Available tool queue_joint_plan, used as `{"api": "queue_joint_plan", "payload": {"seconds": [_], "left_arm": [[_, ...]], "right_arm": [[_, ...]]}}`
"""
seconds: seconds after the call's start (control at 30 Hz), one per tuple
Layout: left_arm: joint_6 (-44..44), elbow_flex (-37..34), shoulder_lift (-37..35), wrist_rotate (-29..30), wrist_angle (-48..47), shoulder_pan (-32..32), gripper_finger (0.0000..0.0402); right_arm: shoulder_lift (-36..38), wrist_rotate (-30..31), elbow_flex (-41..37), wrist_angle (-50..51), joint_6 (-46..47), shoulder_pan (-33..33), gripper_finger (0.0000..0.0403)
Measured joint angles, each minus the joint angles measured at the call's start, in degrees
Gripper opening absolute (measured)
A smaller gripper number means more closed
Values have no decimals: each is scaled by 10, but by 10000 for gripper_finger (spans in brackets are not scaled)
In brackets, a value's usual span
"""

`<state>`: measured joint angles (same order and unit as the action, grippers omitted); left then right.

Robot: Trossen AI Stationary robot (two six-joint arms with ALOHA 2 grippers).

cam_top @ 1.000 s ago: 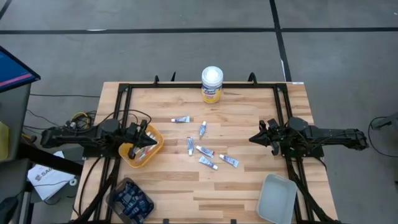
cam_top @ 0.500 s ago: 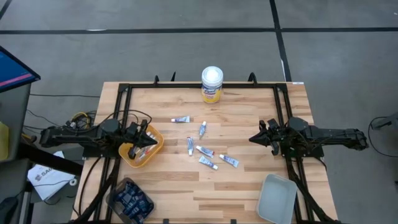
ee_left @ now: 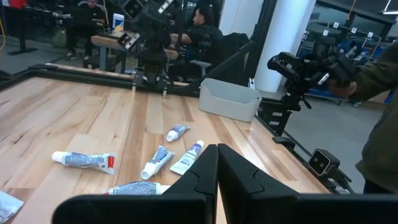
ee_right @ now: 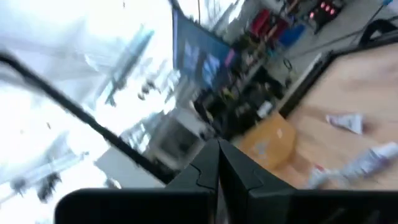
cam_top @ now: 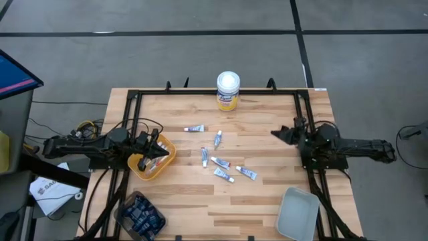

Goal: Pick & Place Travel size toiletries
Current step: Put the white toothpaste into the white bin

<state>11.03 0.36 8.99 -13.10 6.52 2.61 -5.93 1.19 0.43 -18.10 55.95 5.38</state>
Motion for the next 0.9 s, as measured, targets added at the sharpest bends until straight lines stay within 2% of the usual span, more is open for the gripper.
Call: {"api": "queue_joint_plan", "payload": {"seconds": [0.13, 0.23, 0.3, 0.4, 0.5, 0.67, 0.77, 0.9], "left_arm": [[0, 0, 0, 0, 0, 0, 2], [0, 0, 0, 0, 1, 0, 2], [0, 0, 0, 0, 1, 0, 2], [0, 0, 0, 0, 1, 0, 2], [0, 0, 0, 0, 3, 0, 2], [0, 0, 0, -1, 5, 0, 2], [0, 0, 0, -1, 5, 0, 2], [0, 0, 0, -2, 8, 0, 2]], "right_arm": [[-1, 39, 8, -38, 11, 13, 0], [-16, 47, 56, -37, -22, 26, 10], [-37, 46, 101, -35, -81, 31, 32], [-88, 55, 179, -32, -217, 38, 82], [-161, 86, 269, -38, -368, 49, 141], [-292, 144, 434, -47, -568, 76, 225], [-349, 152, 522, -47, -653, 96, 251], [-408, 154, 632, -49, -688, 131, 259]]}}
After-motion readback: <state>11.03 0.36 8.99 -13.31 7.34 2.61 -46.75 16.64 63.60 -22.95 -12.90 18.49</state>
